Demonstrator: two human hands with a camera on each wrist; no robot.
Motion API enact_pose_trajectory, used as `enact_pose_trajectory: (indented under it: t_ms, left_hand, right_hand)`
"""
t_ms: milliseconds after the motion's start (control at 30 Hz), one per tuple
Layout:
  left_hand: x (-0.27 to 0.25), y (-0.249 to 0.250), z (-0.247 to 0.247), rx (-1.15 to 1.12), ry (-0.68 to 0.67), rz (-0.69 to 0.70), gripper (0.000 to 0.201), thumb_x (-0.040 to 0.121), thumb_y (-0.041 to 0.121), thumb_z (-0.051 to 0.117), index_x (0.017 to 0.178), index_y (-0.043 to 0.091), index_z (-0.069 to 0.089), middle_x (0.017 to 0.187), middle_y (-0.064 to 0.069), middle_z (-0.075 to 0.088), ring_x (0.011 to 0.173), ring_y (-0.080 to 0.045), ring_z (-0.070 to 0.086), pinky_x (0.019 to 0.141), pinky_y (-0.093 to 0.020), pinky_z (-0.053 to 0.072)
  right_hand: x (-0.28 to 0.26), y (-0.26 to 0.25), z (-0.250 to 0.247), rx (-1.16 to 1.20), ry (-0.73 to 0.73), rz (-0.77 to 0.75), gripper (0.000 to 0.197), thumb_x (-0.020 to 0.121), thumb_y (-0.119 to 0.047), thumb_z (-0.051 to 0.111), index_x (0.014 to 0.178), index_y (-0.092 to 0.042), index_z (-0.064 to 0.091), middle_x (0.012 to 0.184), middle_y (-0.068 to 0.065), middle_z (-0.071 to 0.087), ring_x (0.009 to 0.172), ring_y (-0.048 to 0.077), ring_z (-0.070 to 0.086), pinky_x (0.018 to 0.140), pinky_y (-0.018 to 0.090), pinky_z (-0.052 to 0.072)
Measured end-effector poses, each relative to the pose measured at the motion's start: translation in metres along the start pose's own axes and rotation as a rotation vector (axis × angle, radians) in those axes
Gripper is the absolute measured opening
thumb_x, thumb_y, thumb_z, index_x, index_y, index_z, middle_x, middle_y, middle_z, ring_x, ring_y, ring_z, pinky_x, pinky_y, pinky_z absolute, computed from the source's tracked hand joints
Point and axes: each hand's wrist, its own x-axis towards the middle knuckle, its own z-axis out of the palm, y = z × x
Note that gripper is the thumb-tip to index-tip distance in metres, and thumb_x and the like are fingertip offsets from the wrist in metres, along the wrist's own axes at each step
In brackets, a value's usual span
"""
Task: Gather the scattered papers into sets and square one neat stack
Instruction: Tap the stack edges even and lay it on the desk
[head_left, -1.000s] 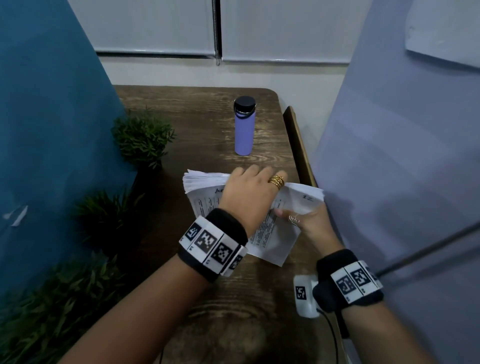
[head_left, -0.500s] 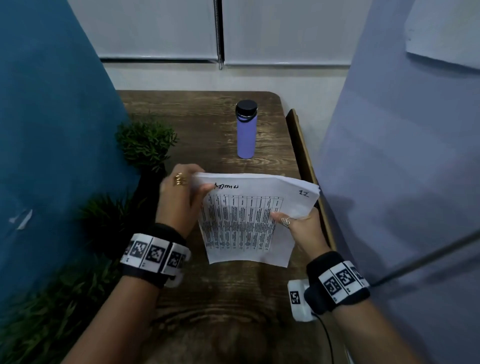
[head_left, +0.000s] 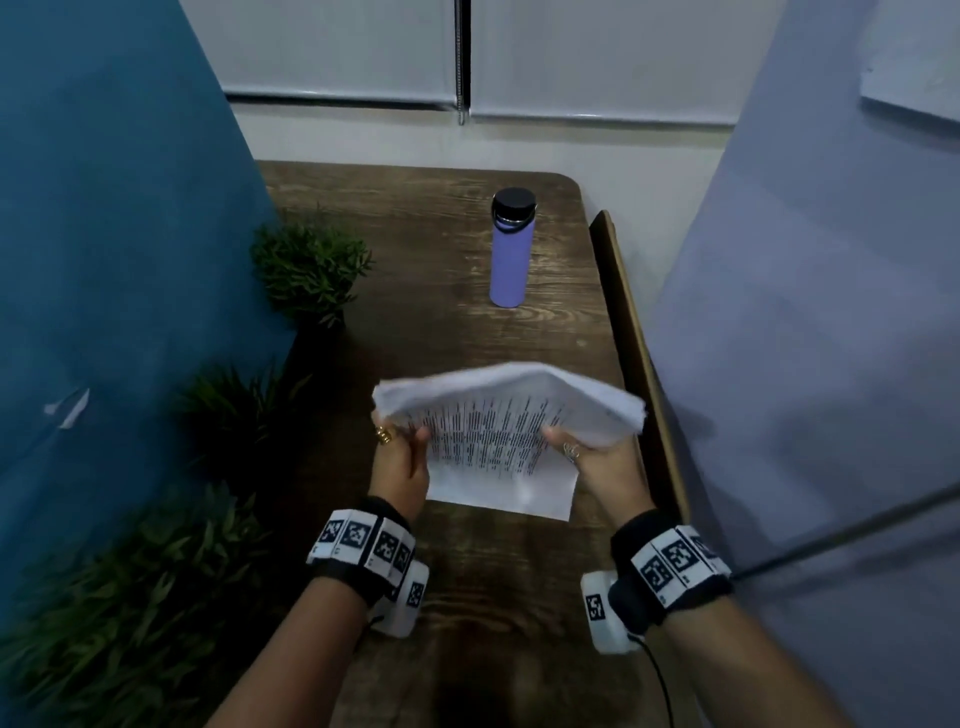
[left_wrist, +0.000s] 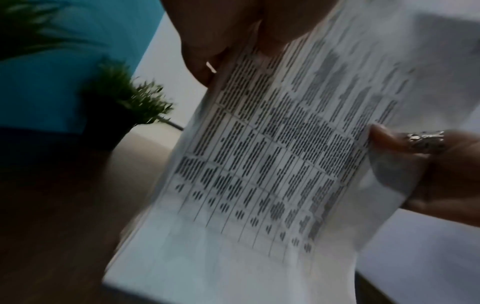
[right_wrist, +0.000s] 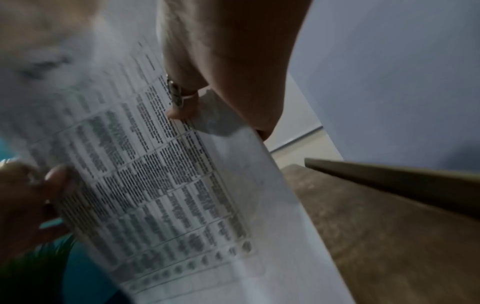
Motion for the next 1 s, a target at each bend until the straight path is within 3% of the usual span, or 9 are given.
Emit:
enact_pose_trajectory:
  t_ms: [100,167,267,333,533,667,767,867,1000]
  left_hand:
    - [0.001,-0.009,0.003,0.064,0.016,-0.099,0.019,0.094,0.006,0.04,0.101,-0.008,0.052,0.1,-0.025,0.06,0.099,-0.03,0.058,0.085,-0.036,0.045]
    - [0.007,-0.001,0.0,0.027,0.027,-0.077,0.019,0.094,0.006,0.037,0.107,-0.004,0.046,0.095,-0.012,0.058,0.092,-0.022,0.057,0.083,-0.03,0.048]
    - [0.017,0.019,-0.004,-0.038,0.085,0.038,0.024,0.093,0.001,0.036,0.116,-0.003,0.033,0.088,0.013,0.047,0.081,0.004,0.05,0.069,0.003,0.044]
    - [0.019,0.032,-0.007,-0.076,0.146,0.115,0.023,0.092,-0.001,0.037,0.114,-0.004,0.031,0.086,0.017,0.044,0.079,0.006,0.048,0.064,0.006,0.041]
    - [-0.002,0.019,0.0,-0.105,0.144,0.179,0.025,0.09,0.003,0.035,0.111,-0.009,0.029,0.093,0.014,0.046,0.087,0.02,0.053,0.071,0.003,0.043]
    - [-0.016,-0.018,0.013,-0.06,0.037,0.0,0.035,0.093,0.004,0.038,0.124,0.0,0.023,0.109,-0.003,0.052,0.095,-0.009,0.058,0.087,-0.026,0.048]
    - [-0.021,-0.03,0.019,-0.065,-0.024,-0.146,0.044,0.093,0.001,0.037,0.133,0.005,0.02,0.118,-0.004,0.048,0.109,-0.011,0.047,0.097,-0.025,0.037]
    - [-0.015,-0.034,0.023,-0.038,-0.037,-0.248,0.047,0.092,-0.003,0.037,0.135,0.004,0.021,0.119,-0.007,0.052,0.112,-0.014,0.049,0.096,-0.02,0.037]
    - [0.02,-0.038,0.019,0.009,-0.036,-0.386,0.04,0.092,0.0,0.041,0.129,-0.002,0.026,0.099,-0.012,0.058,0.113,-0.03,0.055,0.088,-0.03,0.043]
  right_hand:
    - [-0.001,0.011,0.004,0.034,0.041,0.022,0.029,0.071,0.005,0.075,0.087,-0.02,0.069,0.08,-0.012,0.074,0.075,-0.002,0.07,0.065,0.016,0.055]
    - [-0.001,0.007,0.008,0.028,0.085,-0.002,0.031,0.071,0.005,0.075,0.08,-0.024,0.069,0.074,-0.014,0.073,0.072,-0.005,0.069,0.066,0.017,0.056]
    - [-0.001,-0.011,0.013,0.064,0.127,-0.079,0.024,0.074,0.002,0.074,0.082,-0.02,0.069,0.085,-0.007,0.072,0.074,-0.004,0.069,0.07,0.018,0.057]
    - [-0.004,-0.023,0.016,0.094,0.157,-0.148,0.025,0.075,0.001,0.074,0.089,-0.018,0.069,0.091,-0.006,0.072,0.081,-0.001,0.07,0.077,0.021,0.058]
    - [-0.016,-0.006,0.016,0.051,0.137,-0.185,0.025,0.077,0.002,0.072,0.093,-0.016,0.067,0.088,-0.01,0.07,0.08,-0.007,0.068,0.072,0.015,0.055]
    - [-0.024,0.03,0.013,-0.026,0.105,-0.023,0.022,0.079,-0.004,0.072,0.089,-0.023,0.067,0.09,-0.011,0.068,0.079,-0.011,0.066,0.07,0.012,0.053]
    - [-0.019,0.039,0.013,-0.041,0.107,0.042,0.022,0.08,-0.007,0.071,0.083,-0.028,0.066,0.087,-0.008,0.07,0.082,-0.001,0.069,0.072,0.018,0.054]
    - [-0.002,0.032,0.015,-0.111,0.117,0.081,0.008,0.08,-0.016,0.073,0.08,-0.022,0.069,0.094,0.015,0.074,0.088,0.027,0.071,0.078,0.039,0.058]
    - [0.037,0.022,0.023,-0.169,0.047,0.091,0.027,0.08,-0.016,0.073,0.106,-0.01,0.067,0.101,0.007,0.07,0.094,0.02,0.068,0.086,0.03,0.053]
